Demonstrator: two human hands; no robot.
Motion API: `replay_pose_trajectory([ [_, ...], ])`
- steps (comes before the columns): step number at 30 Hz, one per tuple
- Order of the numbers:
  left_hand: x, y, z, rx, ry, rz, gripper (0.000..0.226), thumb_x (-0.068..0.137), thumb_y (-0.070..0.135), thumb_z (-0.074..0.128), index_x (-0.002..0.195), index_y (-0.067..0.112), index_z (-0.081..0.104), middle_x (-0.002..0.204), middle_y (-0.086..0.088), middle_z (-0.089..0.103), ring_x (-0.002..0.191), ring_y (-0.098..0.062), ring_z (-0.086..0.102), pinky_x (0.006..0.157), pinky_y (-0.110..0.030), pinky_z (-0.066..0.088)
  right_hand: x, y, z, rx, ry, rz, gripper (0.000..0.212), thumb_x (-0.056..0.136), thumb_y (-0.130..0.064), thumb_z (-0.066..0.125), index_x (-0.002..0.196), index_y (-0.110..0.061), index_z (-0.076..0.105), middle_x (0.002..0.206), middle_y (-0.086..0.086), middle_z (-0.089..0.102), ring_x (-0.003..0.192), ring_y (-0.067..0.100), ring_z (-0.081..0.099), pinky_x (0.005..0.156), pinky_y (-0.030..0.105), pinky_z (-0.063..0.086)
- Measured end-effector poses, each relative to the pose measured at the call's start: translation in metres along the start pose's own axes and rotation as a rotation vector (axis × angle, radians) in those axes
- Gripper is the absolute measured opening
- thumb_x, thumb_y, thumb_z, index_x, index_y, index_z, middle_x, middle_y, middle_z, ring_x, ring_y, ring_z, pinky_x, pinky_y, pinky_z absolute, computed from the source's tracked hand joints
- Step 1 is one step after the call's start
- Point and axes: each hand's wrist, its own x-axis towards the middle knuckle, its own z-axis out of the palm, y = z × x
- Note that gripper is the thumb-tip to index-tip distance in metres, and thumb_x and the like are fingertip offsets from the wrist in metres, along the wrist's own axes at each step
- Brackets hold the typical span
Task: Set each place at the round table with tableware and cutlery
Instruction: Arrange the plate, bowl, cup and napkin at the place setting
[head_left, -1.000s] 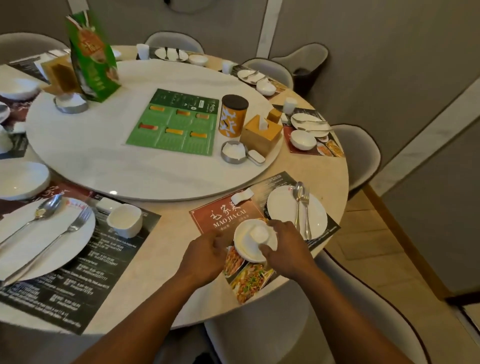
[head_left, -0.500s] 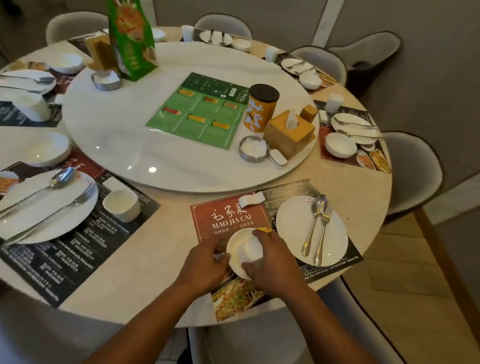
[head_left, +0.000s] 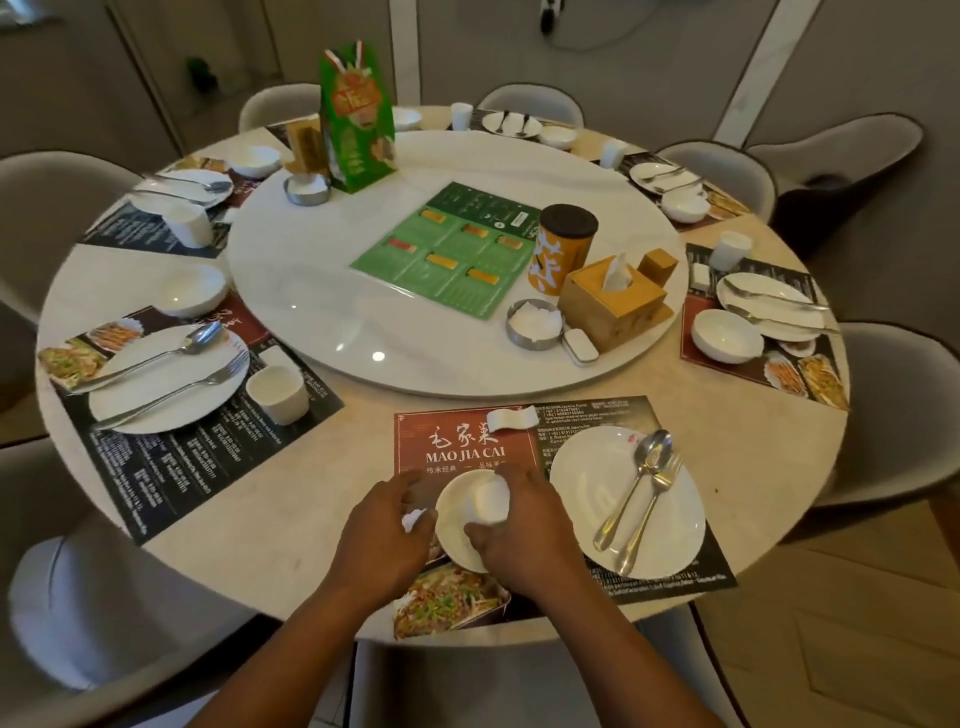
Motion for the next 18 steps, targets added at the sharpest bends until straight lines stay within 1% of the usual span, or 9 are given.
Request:
replay_pose_trajectory([
  [2,0.001,0.004,-0.008,-0.001,0.054,0.012,0.047,0.093,0.039,0.058,0.137,0.028,0.048,0.131,0.004,0.06,0.111,-0.014,0.059,0.093,-0.03,0.047,0.002,-0.002,-0.014,0.075,0.042,-0.029,0.071,0.07,-0.044,0.081,0.131,-0.032,0.047,0.126,-0.006,0.052,0.113,0.019,0.053,0.091,0.03,0.047],
  [4,0.004,0.007,-0.017,-0.073,0.066,0.0,0.04,0.096,0.041,0.052,0.135,0.028,0.051,0.128,0.003,0.062,0.108,-0.014,0.06,0.092,-0.031,0.049,0.004,-0.009,-0.025,0.167,0.06,-0.079,0.067,0.068,-0.046,0.082,0.126,-0.036,0.049,0.123,-0.012,0.054,0.108,0.013,0.054,0.087,0.026,0.045],
  [6,0.007,0.009,-0.026,-0.231,0.023,-0.028,0.037,0.098,0.04,0.049,0.133,0.031,0.054,0.128,0.005,0.062,0.109,-0.013,0.06,0.094,-0.033,0.05,0.007,-0.02,-0.031,0.219,0.024,-0.127,0.061,0.069,-0.045,0.083,0.118,-0.041,0.047,0.113,-0.02,0.054,0.101,0.005,0.053,0.082,0.022,0.045],
  [7,0.009,0.009,-0.03,-0.297,0.006,-0.035,0.035,0.099,0.039,0.048,0.132,0.032,0.054,0.128,0.005,0.062,0.109,-0.012,0.059,0.095,-0.034,0.051,0.008,-0.027,-0.031,0.231,-0.004,-0.147,0.06,0.07,-0.043,0.083,0.116,-0.042,0.044,0.107,-0.025,0.051,0.096,0.002,0.051,0.077,0.017,0.043],
  [9,0.014,0.004,-0.037,-0.342,0.009,-0.029,0.032,0.1,0.035,0.048,0.131,0.032,0.056,0.126,0.007,0.062,0.108,-0.01,0.059,0.093,-0.034,0.052,0.013,-0.042,-0.025,0.231,-0.062,-0.184,0.06,0.071,-0.039,0.084,0.117,-0.041,0.045,0.104,-0.028,0.049,0.092,0.0,0.051,0.072,0.01,0.038],
  [11,0.018,-0.006,-0.042,-0.278,0.052,-0.001,0.032,0.099,0.032,0.051,0.13,0.033,0.057,0.125,0.009,0.063,0.105,-0.007,0.058,0.09,-0.028,0.05,0.022,-0.055,-0.014,0.21,-0.102,-0.217,0.067,0.071,-0.04,0.084,0.127,-0.037,0.048,0.119,-0.018,0.055,0.101,0.003,0.053,0.075,0.013,0.04],
  [13,0.023,-0.021,-0.046,-0.125,0.104,0.04,0.037,0.094,0.032,0.06,0.131,0.035,0.056,0.125,0.012,0.06,0.104,-0.005,0.056,0.088,-0.025,0.048,0.033,-0.067,-0.003,0.177,-0.137,-0.213,0.074,0.071,-0.042,0.084,0.136,-0.034,0.048,0.133,-0.01,0.054,0.114,0.012,0.052,0.083,0.022,0.041],
  [16,0.03,-0.044,-0.047,-0.013,0.091,0.102,0.051,0.083,0.032,0.074,0.13,0.035,0.055,0.129,0.012,0.058,0.109,-0.007,0.055,0.092,-0.027,0.047,0.048,-0.08,0.014,0.093,-0.18,-0.217,0.078,0.072,-0.035,0.085,0.14,-0.03,0.047,0.139,-0.005,0.052,0.122,0.018,0.05,0.092,0.028,0.044],
  [18,0.031,-0.054,-0.044,0.042,0.081,0.109,0.055,0.076,0.04,0.079,0.126,0.032,0.058,0.125,0.011,0.06,0.11,-0.01,0.056,0.09,-0.025,0.044,0.051,-0.083,0.022,0.007,-0.23,-0.225,0.082,0.072,-0.028,0.085,0.143,-0.03,0.044,0.144,-0.003,0.048,0.127,0.021,0.047,0.101,0.033,0.043],
])
